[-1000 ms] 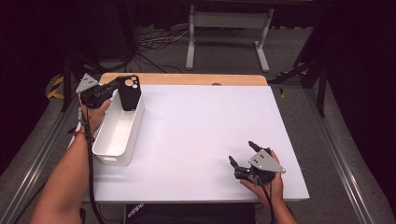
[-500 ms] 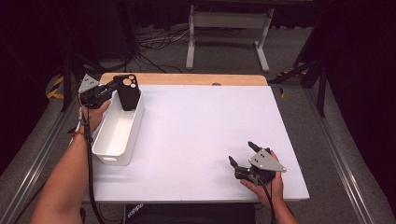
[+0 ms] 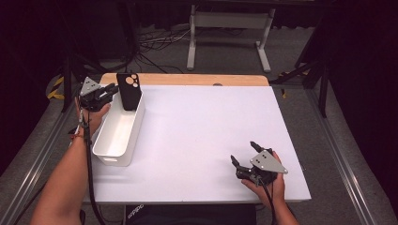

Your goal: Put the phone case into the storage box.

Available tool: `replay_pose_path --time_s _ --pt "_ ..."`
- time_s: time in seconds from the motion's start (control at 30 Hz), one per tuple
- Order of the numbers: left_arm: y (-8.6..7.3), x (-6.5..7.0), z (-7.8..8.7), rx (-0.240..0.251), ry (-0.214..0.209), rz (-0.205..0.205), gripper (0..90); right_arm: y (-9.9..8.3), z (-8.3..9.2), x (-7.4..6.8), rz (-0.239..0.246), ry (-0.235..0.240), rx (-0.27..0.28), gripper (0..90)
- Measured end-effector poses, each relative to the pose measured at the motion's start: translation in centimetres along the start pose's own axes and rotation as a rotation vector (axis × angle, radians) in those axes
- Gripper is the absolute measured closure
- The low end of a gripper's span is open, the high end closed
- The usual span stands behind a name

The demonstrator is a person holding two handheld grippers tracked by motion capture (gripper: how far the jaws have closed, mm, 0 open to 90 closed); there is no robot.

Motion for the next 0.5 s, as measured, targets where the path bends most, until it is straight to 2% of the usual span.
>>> replay_pose_path --time_s 0.5 --pt "1.5 0.3 1.5 0.032 -0.001 -0.001 76.2 0.8 -0.2 -0.1 0.021 0.015 0.024 18.6"
Point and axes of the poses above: each handheld gripper's, and its own axes: z roughly backward along the jaws, y roughly out of its top, x roughly to its right, the point moved 10 cm from there along -z, roughly forward along the jaws, and after that the axes turned 14 degrees about y, right-handed, at the moved point
